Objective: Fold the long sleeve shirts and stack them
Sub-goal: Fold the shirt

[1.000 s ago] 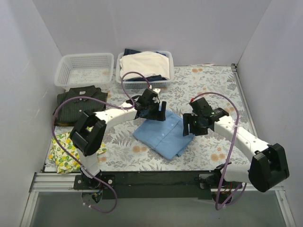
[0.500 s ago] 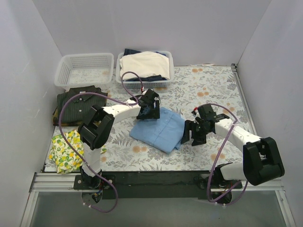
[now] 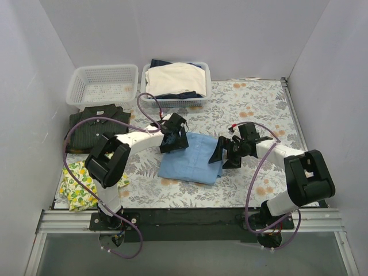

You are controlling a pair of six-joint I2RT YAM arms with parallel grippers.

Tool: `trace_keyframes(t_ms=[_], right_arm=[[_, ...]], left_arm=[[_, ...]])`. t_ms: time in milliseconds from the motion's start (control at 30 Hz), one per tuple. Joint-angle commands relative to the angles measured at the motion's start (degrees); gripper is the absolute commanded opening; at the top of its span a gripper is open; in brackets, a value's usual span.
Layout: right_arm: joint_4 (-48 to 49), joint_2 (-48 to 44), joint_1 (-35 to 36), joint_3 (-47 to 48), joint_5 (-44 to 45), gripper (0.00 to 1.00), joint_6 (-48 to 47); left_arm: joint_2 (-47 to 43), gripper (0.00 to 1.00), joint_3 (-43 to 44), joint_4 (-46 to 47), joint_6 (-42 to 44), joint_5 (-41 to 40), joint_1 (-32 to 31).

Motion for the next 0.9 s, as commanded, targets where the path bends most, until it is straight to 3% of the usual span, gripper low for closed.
trace_keyframes(t_ms=[0,267,467,567,667,700,800,867], right_arm=[[5.05,6.02,0.02,1.23,4.53,0.96,-0.98],[11.8,10.96,4.4,-1.05,4.8,0.89,1.3],[14.02,14.83,7.04,-2.63,4.09,0.71,2.45],[15.51,16.32,8.19,-2.64,3.91,0.59,2.54],[15.16,17.2,8.72,-2.28,3.65,0.41,2.54],[14.73,17.12,8.72,-2.11,4.0,0.27,2.45],[11.48,16.42,8.63,-0.97,5.93,0.02,1.49],[7.72,15.98,8.63,0.61,8.56,0.01,0.09]], left_arm=[[-2.5,0.74,-4.8,-5.7,-3.13,2.83,0.27],[-3.3,0.74,-7.18,-5.61,-4.36,4.23,0.35],[-3.38,0.74,-7.36,-5.44,-4.98,5.03,0.27],[-3.65,0.74,-7.62,-5.09,-5.33,5.64,0.35],[-4.0,0.73,-7.53,-4.73,-5.5,6.08,0.27],[-4.17,0.74,-7.45,-4.73,-5.33,5.91,0.27],[-5.58,0.75,-6.05,-5.08,-4.54,4.94,0.27],[-7.68,0.77,-4.9,-5.96,-3.75,3.45,0.27]])
